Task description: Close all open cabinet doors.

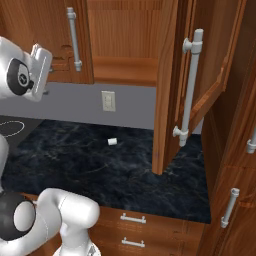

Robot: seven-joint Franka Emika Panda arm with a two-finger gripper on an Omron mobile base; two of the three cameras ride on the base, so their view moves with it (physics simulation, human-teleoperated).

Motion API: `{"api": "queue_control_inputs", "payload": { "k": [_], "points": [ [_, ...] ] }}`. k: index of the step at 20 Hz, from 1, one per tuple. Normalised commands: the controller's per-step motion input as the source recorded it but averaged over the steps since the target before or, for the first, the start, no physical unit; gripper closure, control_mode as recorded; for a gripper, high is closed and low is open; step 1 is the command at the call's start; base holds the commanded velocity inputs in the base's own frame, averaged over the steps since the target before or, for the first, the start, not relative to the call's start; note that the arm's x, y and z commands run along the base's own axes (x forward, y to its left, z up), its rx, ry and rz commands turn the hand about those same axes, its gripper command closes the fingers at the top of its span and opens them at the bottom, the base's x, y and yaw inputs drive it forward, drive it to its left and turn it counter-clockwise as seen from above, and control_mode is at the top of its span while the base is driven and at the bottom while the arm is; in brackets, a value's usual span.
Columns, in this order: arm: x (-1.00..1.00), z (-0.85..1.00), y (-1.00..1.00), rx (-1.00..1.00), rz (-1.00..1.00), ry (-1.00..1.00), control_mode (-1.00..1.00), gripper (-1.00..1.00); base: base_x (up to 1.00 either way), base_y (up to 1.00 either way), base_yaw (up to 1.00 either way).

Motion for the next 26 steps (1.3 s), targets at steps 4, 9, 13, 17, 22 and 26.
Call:
{"api": "queue_control_inputs", "payload": {
  "k": [4, 9, 13, 17, 22, 26],
  "points": [
    [-0.59, 0.0, -0.05, -0.01, 0.0, -0.06, -1.0, -1.0, 0.0, 0.0, 0.0],
    [-0.59, -0.03, -0.13, -0.03, 0.0, -0.04, -1.0, -1.0, 0.0, 0.0, 0.0],
    [-0.6, -0.06, -0.2, 0.0, 0.0, -0.04, -1.0, -1.0, 0.0, 0.0, 0.0],
    [-0.55, -0.01, -0.24, 0.0, -0.09, -0.01, -1.0, -1.0, 0.0, 0.0, 0.0],
    [-0.4, 0.0, -0.42, 0.0, -0.14, 0.0, -1.0, -1.0, 0.0, 0.0, 0.0],
    [-0.33, 0.0, -0.47, 0.0, -0.1, 0.01, -1.0, -1.0, 0.0, 0.0, 0.0]
  ]
}}
